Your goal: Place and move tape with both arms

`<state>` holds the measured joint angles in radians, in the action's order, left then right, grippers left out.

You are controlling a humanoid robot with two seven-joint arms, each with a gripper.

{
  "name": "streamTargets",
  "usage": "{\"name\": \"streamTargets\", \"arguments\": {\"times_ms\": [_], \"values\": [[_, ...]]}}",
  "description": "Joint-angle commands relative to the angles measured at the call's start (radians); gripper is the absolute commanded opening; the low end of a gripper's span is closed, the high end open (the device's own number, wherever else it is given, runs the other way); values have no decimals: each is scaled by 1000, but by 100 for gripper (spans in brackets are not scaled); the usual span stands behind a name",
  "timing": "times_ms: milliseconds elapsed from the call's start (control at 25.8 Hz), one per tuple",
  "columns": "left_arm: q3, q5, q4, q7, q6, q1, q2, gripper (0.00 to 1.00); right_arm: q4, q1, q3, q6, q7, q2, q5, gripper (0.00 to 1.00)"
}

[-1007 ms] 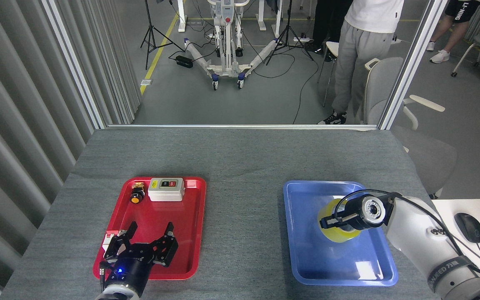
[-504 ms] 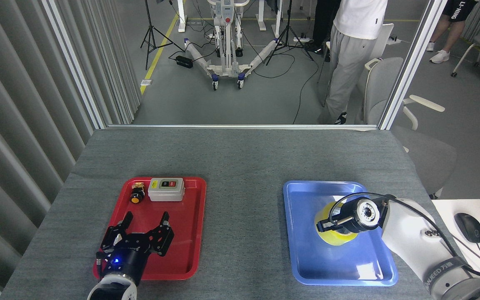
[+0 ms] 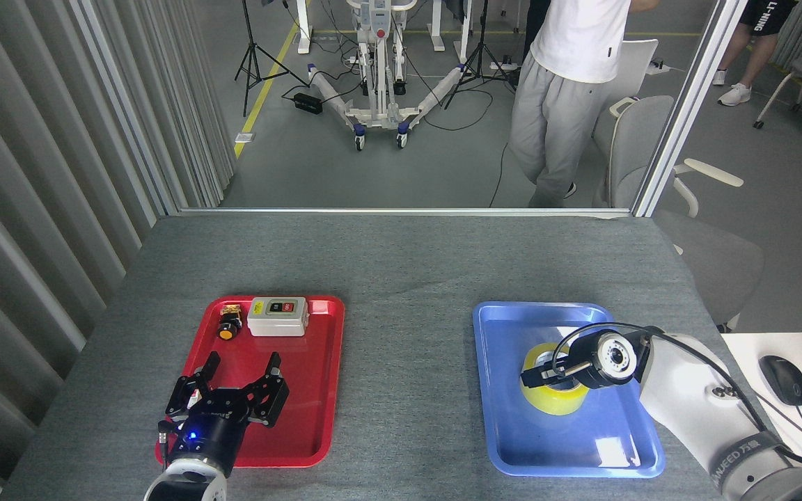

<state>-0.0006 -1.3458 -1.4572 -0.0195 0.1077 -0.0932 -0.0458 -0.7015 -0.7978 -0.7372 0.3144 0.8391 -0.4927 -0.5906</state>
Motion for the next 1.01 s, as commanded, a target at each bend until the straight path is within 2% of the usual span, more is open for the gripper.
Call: {"name": "streamTargets", "arguments": {"times_ms": [0,116,194,310,426,504,697,775,968], "values": [[-1,-1,-2,-10,-2,6,0,100,-35,35,99,48,-58,-10,-6,74],[1,-1,-2,-10,-3,4,1,100,-101,126,260,89,-101,-7,-21,77],[2,-1,-3,-10,-3,4,1,100,-164,180,357,104,-109,-6,-77,87],[2,-1,-8,-10,-3,4,1,100,-297,267,538,104,-149,8,-222,92],[1,-1,-6,-10,-3,4,0,100,-401,351,714,104,-216,91,-367,95],[2,-1,-5,-10,-3,4,-3,100,-461,384,791,104,-296,131,-449,96],[1,-1,-6,-10,-5,7,0,100,-555,479,864,89,-640,180,-670,97],[2,-1,-6,-10,-5,6,0,100,-573,522,868,71,-764,184,-721,97],[2,2,-5,-10,-5,6,-2,100,-661,617,869,-32,-802,190,-779,98]]}}
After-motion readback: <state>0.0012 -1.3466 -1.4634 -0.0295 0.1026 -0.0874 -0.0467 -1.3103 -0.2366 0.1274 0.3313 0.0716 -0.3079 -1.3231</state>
